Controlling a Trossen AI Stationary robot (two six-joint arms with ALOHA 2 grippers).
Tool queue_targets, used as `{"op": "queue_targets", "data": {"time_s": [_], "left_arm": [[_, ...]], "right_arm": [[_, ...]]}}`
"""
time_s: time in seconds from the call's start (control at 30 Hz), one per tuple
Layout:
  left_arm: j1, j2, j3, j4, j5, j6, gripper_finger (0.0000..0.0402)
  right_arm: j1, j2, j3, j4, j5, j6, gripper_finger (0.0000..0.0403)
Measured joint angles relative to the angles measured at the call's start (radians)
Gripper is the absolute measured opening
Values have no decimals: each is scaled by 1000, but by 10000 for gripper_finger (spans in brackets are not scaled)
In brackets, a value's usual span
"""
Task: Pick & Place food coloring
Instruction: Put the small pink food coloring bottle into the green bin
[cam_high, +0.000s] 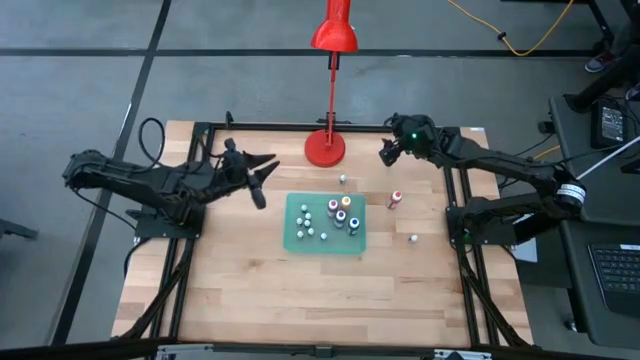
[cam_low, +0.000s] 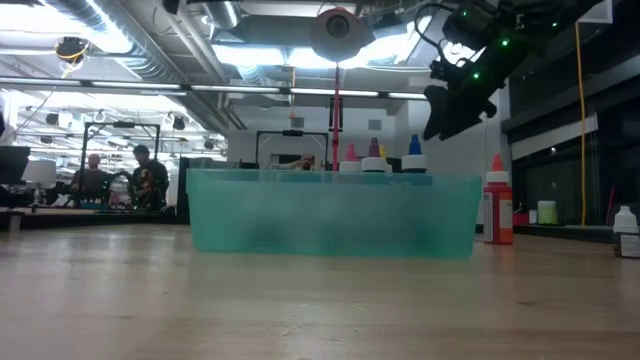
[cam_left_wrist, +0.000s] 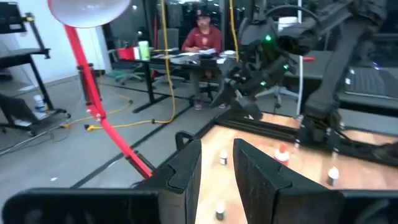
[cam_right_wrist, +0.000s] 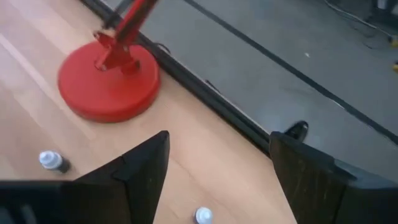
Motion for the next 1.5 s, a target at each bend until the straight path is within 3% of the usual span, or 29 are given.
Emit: {"op": "queue_targets", "data": {"time_s": [0.2, 0.43, 0.67, 0.87, 1.1, 1.27, 1.5], "left_arm": [[65, 30, 0, 43, 63, -16, 88], [121, 50, 0, 84, 244, -33, 86], [166, 92, 0, 96, 253, -66, 86], [165, 122, 0, 96, 254, -93, 86], [162, 122, 0, 97, 254, -120, 86], [157, 122, 0, 97, 275, -113, 86], [161, 122, 0, 97, 273, -112, 86]], "right_arm": [[-47, 0, 0, -11, -154, -91, 277], [-74, 0, -1, -47, -298, -197, 277], [-104, 0, -6, -126, -315, -240, 277], [-166, -5, -86, -2, -446, -162, 277], [-172, -5, -129, 11, -449, -91, 277], [-177, -5, -129, -13, -382, -93, 277], [-243, -5, -129, -43, -378, -67, 277]]}}
